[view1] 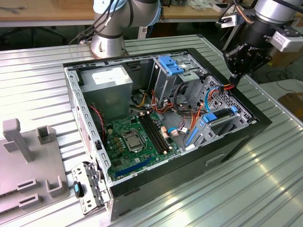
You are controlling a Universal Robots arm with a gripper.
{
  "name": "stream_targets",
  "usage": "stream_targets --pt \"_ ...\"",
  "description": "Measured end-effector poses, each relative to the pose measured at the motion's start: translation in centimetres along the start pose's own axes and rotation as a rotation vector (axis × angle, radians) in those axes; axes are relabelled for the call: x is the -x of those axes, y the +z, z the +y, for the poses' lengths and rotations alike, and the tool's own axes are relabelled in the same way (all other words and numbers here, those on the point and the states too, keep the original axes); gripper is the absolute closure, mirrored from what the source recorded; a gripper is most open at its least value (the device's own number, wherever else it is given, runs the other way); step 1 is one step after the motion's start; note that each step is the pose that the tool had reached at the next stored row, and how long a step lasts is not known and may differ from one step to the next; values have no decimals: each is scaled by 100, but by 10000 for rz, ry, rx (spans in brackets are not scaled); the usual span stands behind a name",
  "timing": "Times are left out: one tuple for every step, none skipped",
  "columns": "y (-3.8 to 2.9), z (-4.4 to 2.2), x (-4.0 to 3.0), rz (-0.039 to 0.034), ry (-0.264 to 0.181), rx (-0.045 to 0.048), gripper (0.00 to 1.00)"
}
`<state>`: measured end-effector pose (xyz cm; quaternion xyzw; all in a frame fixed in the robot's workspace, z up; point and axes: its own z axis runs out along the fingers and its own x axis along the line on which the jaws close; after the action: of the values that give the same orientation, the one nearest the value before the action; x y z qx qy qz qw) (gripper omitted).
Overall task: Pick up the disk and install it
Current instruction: 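Insert the first disk wire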
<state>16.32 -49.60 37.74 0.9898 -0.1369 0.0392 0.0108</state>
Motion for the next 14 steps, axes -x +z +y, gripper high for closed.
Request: stream_targets --pt "0 0 0 8 -313 -27 89" --pt "0 0 0 16 -601 -51 89" --pt "0 0 0 22 -826 -71 89" --pt "0 0 0 31 -1011 -88 89" --pt "1 0 -1 48 -1191 -106 89" --pt "2 -7 -14 56 -1287 -115 89" --pt "3 -28 -31 57 -1323 -119 89" --pt "5 -53 -49 58 -1346 -122 89" --pt "6 -63 -64 58 -1356 -122 89" --pt "8 -70 -79 58 -1368 -122 89" --pt "9 -73 -85 59 -1381 -123 89" --pt "9 -73 -85 66 -1395 -125 89" --pt "10 -73 -86 78 -1458 -131 89" --pt "12 -74 -86 83 -1539 -142 83"
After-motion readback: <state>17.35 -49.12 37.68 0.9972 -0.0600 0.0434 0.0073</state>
